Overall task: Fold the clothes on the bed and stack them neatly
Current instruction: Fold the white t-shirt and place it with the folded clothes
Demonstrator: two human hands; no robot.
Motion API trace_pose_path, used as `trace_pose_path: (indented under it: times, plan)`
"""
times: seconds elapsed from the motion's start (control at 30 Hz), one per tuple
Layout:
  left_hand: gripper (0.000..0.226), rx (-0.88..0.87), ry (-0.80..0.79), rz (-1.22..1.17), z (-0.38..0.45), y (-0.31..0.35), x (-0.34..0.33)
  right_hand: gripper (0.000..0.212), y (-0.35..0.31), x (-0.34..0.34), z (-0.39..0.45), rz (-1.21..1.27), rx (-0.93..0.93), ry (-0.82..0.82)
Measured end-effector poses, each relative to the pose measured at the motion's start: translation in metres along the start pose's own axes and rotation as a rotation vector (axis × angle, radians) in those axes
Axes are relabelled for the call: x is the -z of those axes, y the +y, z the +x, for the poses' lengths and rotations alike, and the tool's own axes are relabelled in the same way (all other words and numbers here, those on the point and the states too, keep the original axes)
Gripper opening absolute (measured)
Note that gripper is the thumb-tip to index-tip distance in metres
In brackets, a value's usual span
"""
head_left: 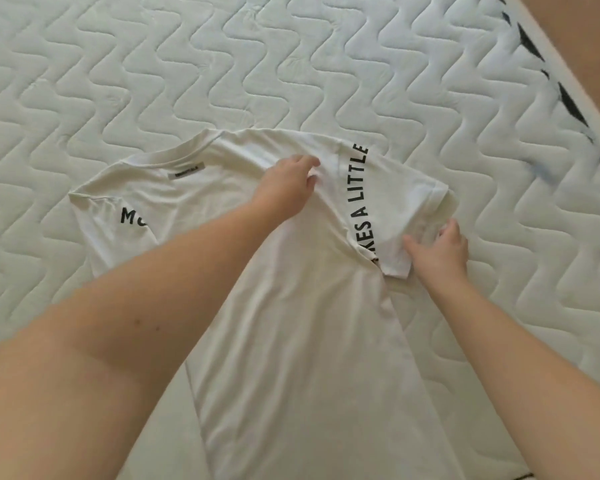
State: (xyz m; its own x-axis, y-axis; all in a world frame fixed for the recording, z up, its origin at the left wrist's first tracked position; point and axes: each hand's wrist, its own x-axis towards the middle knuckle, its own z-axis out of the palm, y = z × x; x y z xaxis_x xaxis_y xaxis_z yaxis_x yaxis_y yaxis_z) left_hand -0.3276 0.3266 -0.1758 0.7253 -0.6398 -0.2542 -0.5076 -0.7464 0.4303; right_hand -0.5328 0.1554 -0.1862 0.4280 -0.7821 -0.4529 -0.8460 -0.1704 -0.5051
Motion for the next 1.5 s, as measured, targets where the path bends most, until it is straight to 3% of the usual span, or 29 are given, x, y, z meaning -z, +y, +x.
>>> trace_pose_path:
  times: [0.17,0.23,0.33,0.4,0.5,0.6,0.7,0.8,0.9,1.03,1.2,1.3,1.4,1.5]
  plan:
    - [0.054,-0.06,0.01,0.194,0.075,0.014,-0.003,0.092,-0.008,-0.001,0.029,0.071,-0.059,0.01]
    - [0.053,-0.021,-0.058,0.347,0.097,0.019,0.001,0.081,-0.007,0.0,0.037,0.115,-0.118,-0.023]
    - [0.038,-0.028,-0.179,0.517,0.121,0.031,0.017,0.048,-0.006,-0.002,0.042,0.144,-0.16,-0.161]
    - [0.028,-0.042,-0.207,0.439,0.131,0.038,0.029,0.033,-0.01,0.0,0.043,0.196,-0.136,-0.17]
    - [0.019,-0.051,-0.167,0.323,0.136,0.038,0.042,0.025,-0.022,0.006,0.044,0.234,0.002,-0.046]
    - [0.02,-0.029,-0.139,0.256,0.127,0.03,0.041,0.015,-0.029,0.007,0.039,0.211,0.166,0.013]
    - [0.025,0.086,-0.173,-0.008,0.116,0.024,0.03,0.012,-0.03,0.0,0.033,0.24,0.229,-0.005]
    - [0.026,0.221,-0.231,-0.368,0.108,0.024,0.02,0.028,-0.027,-0.008,0.033,0.345,0.131,-0.096]
    - [0.024,0.281,-0.237,-0.538,0.103,0.027,0.016,0.053,-0.029,-0.015,0.04,0.453,-0.051,-0.127]
    - [0.021,0.3,-0.211,-0.613,0.098,0.033,0.017,0.042,-0.043,-0.018,0.044,0.476,-0.078,-0.095]
    - [0.014,0.299,-0.209,-0.707,0.088,0.023,0.035,0.016,-0.064,0.0,-0.004,0.347,0.225,0.057]
    - [0.018,0.415,-0.219,-0.896,0.075,0.007,0.056,0.018,-0.08,0.007,-0.052,0.191,0.509,0.185]
    - [0.016,0.41,-0.281,-1.019,0.057,-0.013,0.076,0.012,-0.098,-0.006,-0.105,-0.028,0.848,0.316]
    - [0.021,0.423,-0.268,-1.167,0.036,-0.038,0.087,0.033,-0.115,-0.034,-0.147,-0.085,0.986,0.218]
